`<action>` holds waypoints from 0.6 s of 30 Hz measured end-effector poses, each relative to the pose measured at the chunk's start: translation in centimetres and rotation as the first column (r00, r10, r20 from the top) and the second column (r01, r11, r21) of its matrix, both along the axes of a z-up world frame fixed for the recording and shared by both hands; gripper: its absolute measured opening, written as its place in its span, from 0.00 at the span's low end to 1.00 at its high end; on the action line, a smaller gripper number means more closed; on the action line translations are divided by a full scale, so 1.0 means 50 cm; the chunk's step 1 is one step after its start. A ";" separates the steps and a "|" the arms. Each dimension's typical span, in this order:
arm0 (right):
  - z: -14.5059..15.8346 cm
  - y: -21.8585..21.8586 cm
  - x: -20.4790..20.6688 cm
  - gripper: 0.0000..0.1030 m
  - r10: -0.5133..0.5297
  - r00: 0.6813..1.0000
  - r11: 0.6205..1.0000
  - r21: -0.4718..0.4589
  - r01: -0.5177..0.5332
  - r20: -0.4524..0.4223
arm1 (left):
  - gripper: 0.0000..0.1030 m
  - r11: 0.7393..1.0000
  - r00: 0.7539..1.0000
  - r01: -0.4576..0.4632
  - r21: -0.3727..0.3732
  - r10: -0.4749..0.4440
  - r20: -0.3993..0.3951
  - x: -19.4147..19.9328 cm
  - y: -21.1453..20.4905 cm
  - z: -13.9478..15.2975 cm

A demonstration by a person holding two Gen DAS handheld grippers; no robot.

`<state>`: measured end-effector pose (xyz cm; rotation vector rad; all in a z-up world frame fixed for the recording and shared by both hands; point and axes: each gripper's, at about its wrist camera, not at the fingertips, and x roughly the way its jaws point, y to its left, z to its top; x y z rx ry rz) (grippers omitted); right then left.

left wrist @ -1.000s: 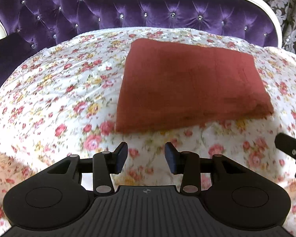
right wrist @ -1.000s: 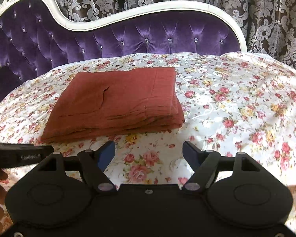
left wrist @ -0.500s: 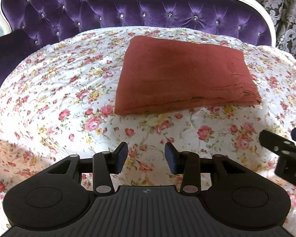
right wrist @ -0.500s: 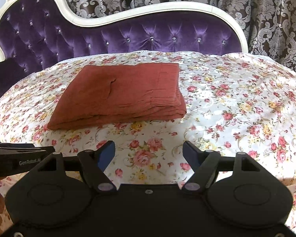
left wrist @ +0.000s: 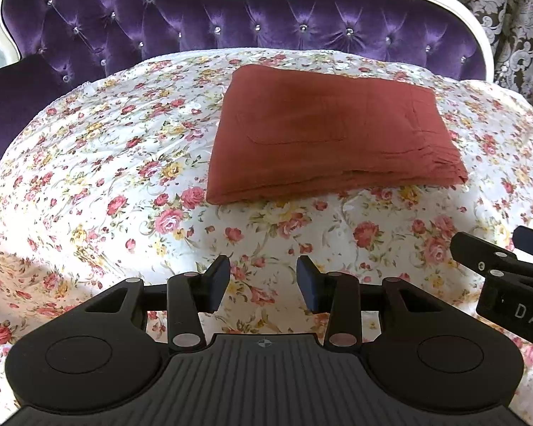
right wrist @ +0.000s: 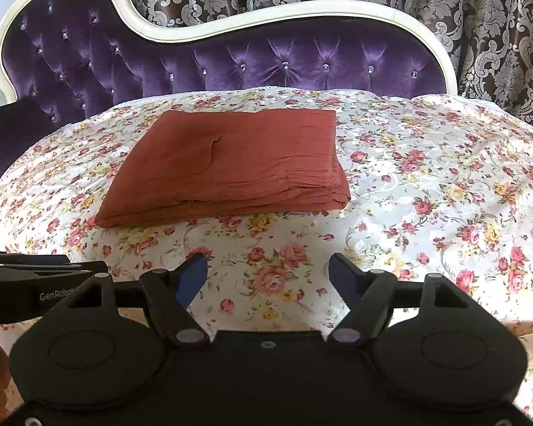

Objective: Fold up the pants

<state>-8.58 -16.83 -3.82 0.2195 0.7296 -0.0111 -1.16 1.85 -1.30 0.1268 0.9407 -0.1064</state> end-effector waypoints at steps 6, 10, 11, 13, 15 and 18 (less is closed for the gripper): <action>-0.001 0.001 0.001 0.74 -0.005 1.000 1.000 0.005 0.005 -0.005 | 0.39 1.000 1.000 0.002 0.003 -0.002 -0.006 0.000 0.001 -0.003; 0.000 0.000 0.001 0.74 -0.005 1.000 1.000 0.006 0.005 -0.004 | 0.39 1.000 1.000 0.004 0.004 -0.004 -0.007 0.001 0.002 -0.002; 0.000 0.001 0.002 0.74 -0.005 1.000 1.000 0.006 0.005 -0.005 | 0.39 1.000 1.000 0.004 0.004 -0.004 -0.006 0.001 0.002 -0.002; 0.000 0.000 0.003 0.74 -0.006 1.000 1.000 0.007 0.006 -0.005 | 0.39 1.000 1.000 0.004 0.004 -0.004 -0.006 0.001 0.002 -0.002; 0.000 0.000 0.004 0.74 -0.007 1.000 1.000 0.010 0.007 -0.008 | 0.39 1.000 1.000 0.003 0.005 -0.003 -0.005 0.001 0.003 -0.001; 0.001 0.000 0.005 0.74 -0.005 1.000 1.000 0.011 0.005 -0.008 | 0.39 1.000 1.000 0.004 0.005 -0.004 -0.004 0.002 0.002 -0.001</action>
